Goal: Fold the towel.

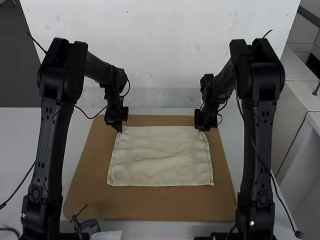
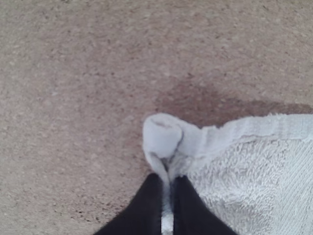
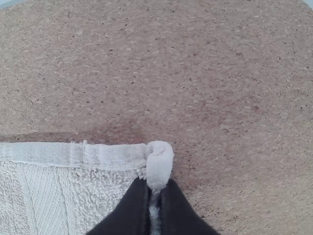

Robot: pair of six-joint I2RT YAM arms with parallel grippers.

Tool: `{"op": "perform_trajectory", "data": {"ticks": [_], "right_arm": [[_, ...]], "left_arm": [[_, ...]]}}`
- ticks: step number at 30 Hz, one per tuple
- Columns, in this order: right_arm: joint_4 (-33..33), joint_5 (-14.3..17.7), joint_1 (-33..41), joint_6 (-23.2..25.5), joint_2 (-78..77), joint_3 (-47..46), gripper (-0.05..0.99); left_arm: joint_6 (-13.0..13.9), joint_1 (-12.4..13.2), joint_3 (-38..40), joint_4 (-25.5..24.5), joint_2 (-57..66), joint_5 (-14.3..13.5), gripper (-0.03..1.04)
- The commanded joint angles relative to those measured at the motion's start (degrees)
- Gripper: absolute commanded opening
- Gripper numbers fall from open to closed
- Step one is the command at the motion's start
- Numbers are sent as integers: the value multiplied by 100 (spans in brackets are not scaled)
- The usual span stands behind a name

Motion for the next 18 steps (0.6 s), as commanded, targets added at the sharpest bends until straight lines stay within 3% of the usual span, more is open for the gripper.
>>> {"op": "perform_trajectory", "data": {"ticks": [1, 7, 18], "right_arm": [[-121, 309, -124, -58, 21, -248, 1], [-50, 423, -194, 30, -190, 86, 1], [29, 432, -159, 320, -1033, 341, 1]], "left_arm": [[-99, -79, 24, -106, 123, -90, 2], [-213, -79, -47, -106, -457, -239, 2], [-933, 140, -205, -35, -1362, -573, 2]]}}
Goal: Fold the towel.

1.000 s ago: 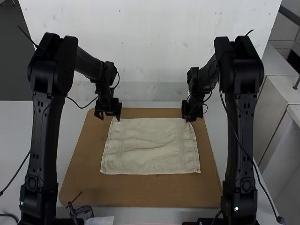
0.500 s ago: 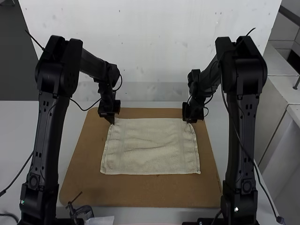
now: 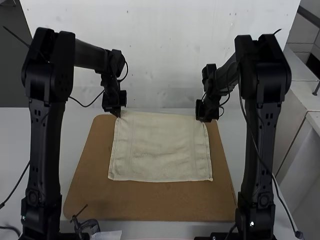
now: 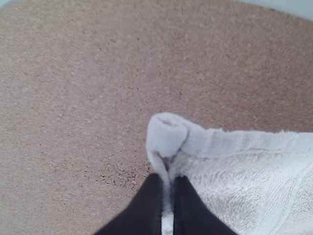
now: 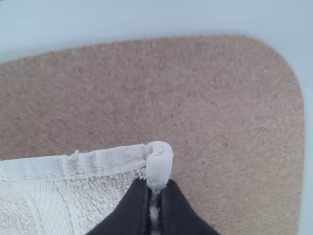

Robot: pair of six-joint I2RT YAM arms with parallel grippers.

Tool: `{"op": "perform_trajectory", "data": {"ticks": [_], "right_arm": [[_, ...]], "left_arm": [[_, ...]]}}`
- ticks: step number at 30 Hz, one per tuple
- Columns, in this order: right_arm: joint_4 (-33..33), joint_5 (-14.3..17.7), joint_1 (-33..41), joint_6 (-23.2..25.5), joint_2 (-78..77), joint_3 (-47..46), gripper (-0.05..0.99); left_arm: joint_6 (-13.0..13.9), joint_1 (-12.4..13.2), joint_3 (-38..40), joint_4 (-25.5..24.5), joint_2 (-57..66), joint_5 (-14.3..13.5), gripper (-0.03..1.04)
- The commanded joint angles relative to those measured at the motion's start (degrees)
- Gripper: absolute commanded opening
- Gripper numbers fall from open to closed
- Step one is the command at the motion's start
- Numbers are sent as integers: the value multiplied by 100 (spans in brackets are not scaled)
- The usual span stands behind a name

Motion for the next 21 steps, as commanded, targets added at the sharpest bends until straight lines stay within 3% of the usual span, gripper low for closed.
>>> {"op": "perform_trajectory", "data": {"ticks": [1, 5, 16, 21], "right_arm": [[116, 292, -126, 200, -654, 133, 1], [213, 283, -109, 200, -953, -104, 1], [362, 283, 146, 147, -1735, -1247, 1], [362, 283, 225, 77, -2244, -1818, 1]], "left_arm": [[-376, 180, -128, 52, -508, -324, 2], [-244, 206, -313, 70, -851, -227, 2], [-51, 145, -1728, 571, -1747, -210, 2], [-51, -58, -2668, 843, -2451, -245, 2]]}}
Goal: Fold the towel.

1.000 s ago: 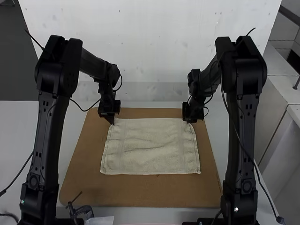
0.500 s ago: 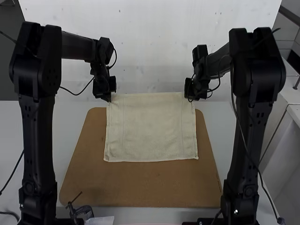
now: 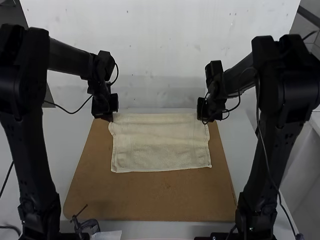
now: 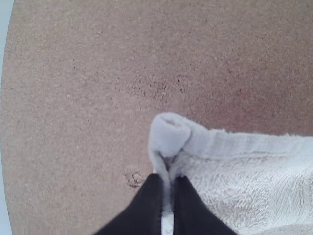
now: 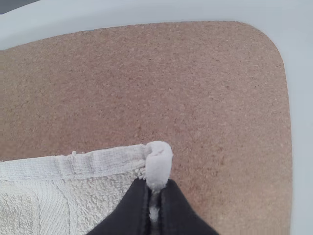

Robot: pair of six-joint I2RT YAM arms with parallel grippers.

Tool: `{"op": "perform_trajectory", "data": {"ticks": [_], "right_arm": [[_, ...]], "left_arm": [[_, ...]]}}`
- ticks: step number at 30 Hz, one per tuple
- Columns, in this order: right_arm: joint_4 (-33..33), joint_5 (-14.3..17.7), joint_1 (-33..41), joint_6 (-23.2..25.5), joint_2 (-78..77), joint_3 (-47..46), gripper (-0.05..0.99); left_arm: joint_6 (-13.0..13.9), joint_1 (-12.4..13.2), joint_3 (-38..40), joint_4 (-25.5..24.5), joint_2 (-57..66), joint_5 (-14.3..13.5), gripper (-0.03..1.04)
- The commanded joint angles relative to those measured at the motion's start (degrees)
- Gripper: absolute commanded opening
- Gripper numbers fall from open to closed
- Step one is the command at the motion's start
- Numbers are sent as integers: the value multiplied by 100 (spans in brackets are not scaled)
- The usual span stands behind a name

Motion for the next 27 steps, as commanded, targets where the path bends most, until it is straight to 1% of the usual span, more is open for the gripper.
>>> {"op": "perform_trajectory", "data": {"ticks": [1, 3, 7, 10, 13, 17, 21, 22, 23, 27], "right_arm": [[35, 323, 55, -66, -590, -396, 1], [43, 323, 116, -136, -793, -677, 1], [43, 323, 143, -171, -1074, -1126, 1], [131, 323, 143, -241, -1223, -1372, 1], [272, 314, 143, -294, -1417, -1591, 1], [272, 314, 160, -321, -1601, -1767, 1], [281, 314, 160, -347, -1636, -1846, 1], [298, 314, 160, -373, -1628, -1855, 1], [342, 323, 160, -373, -1619, -1890, 1], [535, 332, 169, -356, -1434, -1925, 1]], "left_arm": [[69, -156, -729, 245, -762, -299, 2], [52, -253, -1124, 359, -1043, -282, 2], [-45, -587, -1739, 438, -1500, -299, 2], [-54, -710, -2012, 447, -1702, -291, 2], [-54, -850, -2275, 465, -1904, -361, 2], [-45, -1044, -2522, 465, -1966, -387, 2], [-27, -1167, -2733, 596, -1983, -405, 2], [-27, -1211, -2750, 614, -1966, -449, 2], [-19, -1228, -2759, 676, -1931, -563, 2], [34, -1228, -2759, 1018, -1535, -642, 2]]}}
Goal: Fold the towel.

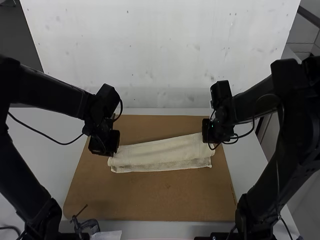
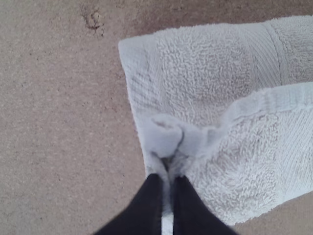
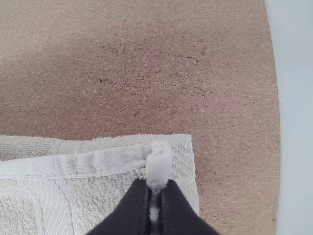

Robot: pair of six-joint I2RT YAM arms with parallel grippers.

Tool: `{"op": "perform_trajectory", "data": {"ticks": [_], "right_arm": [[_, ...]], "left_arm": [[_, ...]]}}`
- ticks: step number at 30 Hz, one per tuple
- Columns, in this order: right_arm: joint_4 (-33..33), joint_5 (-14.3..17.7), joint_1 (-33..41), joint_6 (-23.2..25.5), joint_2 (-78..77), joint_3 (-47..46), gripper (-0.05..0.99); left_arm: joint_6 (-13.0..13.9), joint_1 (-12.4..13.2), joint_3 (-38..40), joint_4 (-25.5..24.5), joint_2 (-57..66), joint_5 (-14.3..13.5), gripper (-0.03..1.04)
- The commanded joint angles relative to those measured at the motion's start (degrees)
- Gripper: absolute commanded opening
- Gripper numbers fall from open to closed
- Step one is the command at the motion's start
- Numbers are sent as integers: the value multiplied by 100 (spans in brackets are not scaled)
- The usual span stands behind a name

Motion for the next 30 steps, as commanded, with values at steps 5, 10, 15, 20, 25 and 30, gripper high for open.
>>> {"op": "perform_trajectory", "data": {"ticks": [5, 10, 15, 20, 25, 30], "right_arm": [[351, 205, 51, -17, 430, 64, 1], [492, 214, 51, -17, 729, 125, 1], [606, 275, 60, -8, 984, 213, 1], [720, 302, 69, 1, 1195, 266, 1], [720, 302, 95, 10, 1309, 257, 1], [711, 293, 130, 27, 1326, 161, 4]], "left_arm": [[58, 4, 175, 381, 844, -303, 2], [102, 92, 237, 645, 1204, -321, 2], [181, 259, 421, 750, 1362, -339, 2], [225, 338, 474, 917, 1397, -339, 2], [260, 347, 518, 979, 1485, -347, 2], [313, 330, 518, 979, 1494, -339, 4]]}}
